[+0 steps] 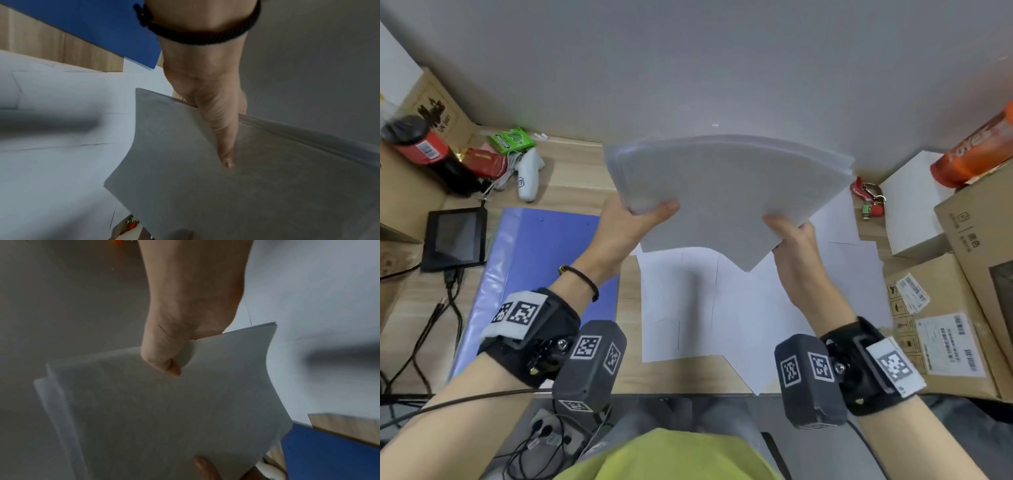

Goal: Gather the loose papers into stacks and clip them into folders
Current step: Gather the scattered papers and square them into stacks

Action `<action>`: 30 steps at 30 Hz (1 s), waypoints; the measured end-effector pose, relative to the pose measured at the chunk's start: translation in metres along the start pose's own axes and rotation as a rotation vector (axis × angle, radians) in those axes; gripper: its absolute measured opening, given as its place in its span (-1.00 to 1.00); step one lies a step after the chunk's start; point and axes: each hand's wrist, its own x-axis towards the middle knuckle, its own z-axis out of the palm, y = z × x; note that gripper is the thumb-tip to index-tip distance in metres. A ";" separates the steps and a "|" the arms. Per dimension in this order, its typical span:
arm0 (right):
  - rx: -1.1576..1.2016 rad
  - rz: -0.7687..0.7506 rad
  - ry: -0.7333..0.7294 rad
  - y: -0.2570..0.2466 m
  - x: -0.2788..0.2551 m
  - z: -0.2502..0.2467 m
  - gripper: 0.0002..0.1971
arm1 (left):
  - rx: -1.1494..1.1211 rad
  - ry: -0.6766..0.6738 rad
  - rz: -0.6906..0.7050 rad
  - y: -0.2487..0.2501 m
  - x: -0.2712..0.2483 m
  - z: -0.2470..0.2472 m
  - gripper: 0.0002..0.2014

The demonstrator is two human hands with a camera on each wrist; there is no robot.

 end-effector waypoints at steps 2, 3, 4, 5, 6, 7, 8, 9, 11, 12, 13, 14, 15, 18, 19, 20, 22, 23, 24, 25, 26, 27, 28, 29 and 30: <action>-0.016 0.041 0.007 0.011 -0.003 0.001 -0.71 | 0.010 0.000 -0.057 -0.013 -0.002 -0.002 -0.63; -0.045 0.093 0.013 0.021 -0.004 0.001 -0.72 | 0.028 -0.014 -0.120 -0.023 -0.005 -0.003 -0.62; -0.077 0.148 0.025 0.034 -0.005 0.000 -0.72 | 0.045 -0.034 -0.185 -0.035 -0.008 -0.004 -0.63; -0.114 0.197 0.046 0.044 -0.006 -0.002 -0.71 | 0.058 -0.043 -0.242 -0.045 -0.010 -0.006 -0.63; -0.137 0.228 0.072 0.052 -0.007 -0.005 -0.69 | 0.060 -0.040 -0.283 -0.053 -0.012 -0.007 -0.63; -0.150 0.236 0.090 0.052 -0.007 -0.007 -0.66 | 0.056 -0.032 -0.303 -0.056 -0.013 -0.008 -0.63; -0.157 0.223 0.092 0.049 -0.007 -0.008 -0.64 | 0.052 -0.032 -0.301 -0.054 -0.012 -0.008 -0.64; -0.166 0.195 0.078 0.042 -0.007 -0.009 -0.62 | 0.053 -0.040 -0.288 -0.048 -0.011 -0.007 -0.68; -0.163 0.119 0.028 0.025 -0.007 -0.008 -0.60 | 0.046 -0.057 -0.241 -0.033 -0.006 -0.004 -0.72; -0.146 0.087 0.009 0.017 -0.007 -0.008 -0.59 | 0.031 -0.057 -0.207 -0.025 -0.004 -0.003 -0.72; -0.127 0.060 0.003 0.010 -0.007 -0.008 -0.58 | 0.009 -0.053 -0.175 -0.019 -0.002 -0.002 -0.71; -0.110 0.041 0.004 0.007 -0.006 -0.008 -0.58 | -0.009 -0.049 -0.152 -0.016 -0.001 -0.002 -0.69; -0.107 0.037 0.009 0.007 -0.006 -0.008 -0.59 | -0.017 -0.051 -0.142 -0.016 0.000 -0.002 -0.67; -0.185 0.134 0.034 0.032 -0.002 -0.011 -0.63 | 0.044 -0.084 -0.221 -0.036 -0.006 -0.004 -0.67; -0.244 0.202 0.020 0.044 -0.001 -0.013 -0.65 | 0.073 -0.103 -0.267 -0.045 -0.010 -0.005 -0.66; -0.301 0.276 -0.023 0.059 0.000 -0.014 -0.68 | 0.093 -0.123 -0.315 -0.054 -0.015 -0.005 -0.64; -0.386 0.407 -0.142 0.081 0.001 -0.014 -0.71 | 0.100 -0.135 -0.386 -0.068 -0.023 -0.001 -0.66; -0.408 0.456 -0.169 0.087 0.002 -0.012 -0.69 | 0.092 -0.118 -0.402 -0.072 -0.026 0.003 -0.68; -0.413 0.480 -0.167 0.092 0.004 -0.012 -0.65 | 0.083 -0.088 -0.405 -0.074 -0.026 0.008 -0.70; -0.422 0.496 -0.149 0.093 0.005 -0.013 -0.58 | 0.074 -0.049 -0.403 -0.073 -0.026 0.011 -0.73; -0.419 0.503 -0.126 0.093 0.007 -0.014 -0.48 | 0.068 -0.016 -0.401 -0.072 -0.023 0.013 -0.75; -0.414 0.515 -0.098 0.091 0.010 -0.018 -0.36 | 0.071 0.001 -0.397 -0.070 -0.021 0.012 -0.74; -0.409 0.518 -0.073 0.088 0.012 -0.022 -0.26 | 0.077 0.002 -0.392 -0.068 -0.017 0.011 -0.69; -0.395 0.516 -0.038 0.082 0.012 -0.028 -0.25 | 0.089 -0.011 -0.384 -0.065 -0.015 0.008 -0.63; -0.373 0.488 -0.006 0.079 0.014 -0.034 -0.32 | 0.100 -0.031 -0.376 -0.063 -0.013 0.005 -0.57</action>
